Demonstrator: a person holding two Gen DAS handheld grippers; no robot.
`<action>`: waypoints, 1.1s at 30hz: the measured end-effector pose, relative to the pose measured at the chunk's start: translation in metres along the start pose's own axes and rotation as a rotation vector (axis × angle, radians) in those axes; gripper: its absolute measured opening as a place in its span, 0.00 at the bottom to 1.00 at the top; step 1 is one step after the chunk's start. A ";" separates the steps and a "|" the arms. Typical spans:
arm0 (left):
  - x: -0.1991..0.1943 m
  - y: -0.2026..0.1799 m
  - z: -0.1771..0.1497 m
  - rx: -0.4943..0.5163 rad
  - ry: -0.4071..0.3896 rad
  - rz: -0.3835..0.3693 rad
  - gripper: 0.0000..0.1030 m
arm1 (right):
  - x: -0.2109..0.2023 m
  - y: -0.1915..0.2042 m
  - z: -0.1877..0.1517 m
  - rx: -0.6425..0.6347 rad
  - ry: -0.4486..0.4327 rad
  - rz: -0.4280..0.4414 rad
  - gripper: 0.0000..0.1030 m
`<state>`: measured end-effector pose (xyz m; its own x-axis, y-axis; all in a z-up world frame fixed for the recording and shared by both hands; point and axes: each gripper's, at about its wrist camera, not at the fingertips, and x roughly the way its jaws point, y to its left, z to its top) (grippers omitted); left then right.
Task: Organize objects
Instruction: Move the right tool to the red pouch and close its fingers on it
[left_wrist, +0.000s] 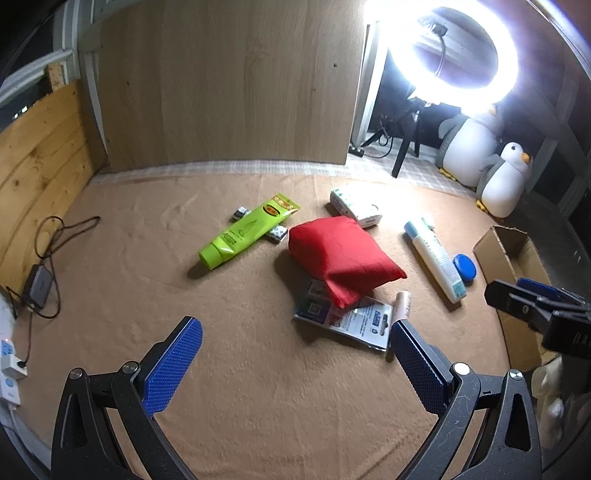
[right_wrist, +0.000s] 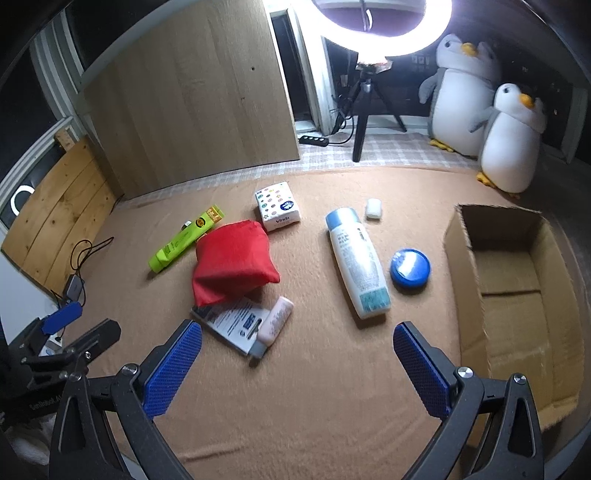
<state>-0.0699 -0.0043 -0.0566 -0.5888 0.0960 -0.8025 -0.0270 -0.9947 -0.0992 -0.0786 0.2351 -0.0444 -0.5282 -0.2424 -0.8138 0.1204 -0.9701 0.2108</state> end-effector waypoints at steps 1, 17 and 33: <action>0.006 0.002 0.001 -0.011 0.010 -0.001 1.00 | 0.005 -0.001 0.004 -0.001 0.008 0.012 0.99; 0.097 0.016 0.028 -0.083 0.110 -0.077 0.99 | 0.106 0.005 0.056 -0.048 0.180 0.081 0.99; 0.147 0.005 0.040 -0.123 0.197 -0.231 0.85 | 0.177 0.017 0.093 -0.011 0.307 0.178 0.88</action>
<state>-0.1891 0.0039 -0.1512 -0.4108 0.3356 -0.8477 -0.0371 -0.9352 -0.3523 -0.2486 0.1770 -0.1347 -0.2213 -0.3986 -0.8900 0.1974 -0.9121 0.3594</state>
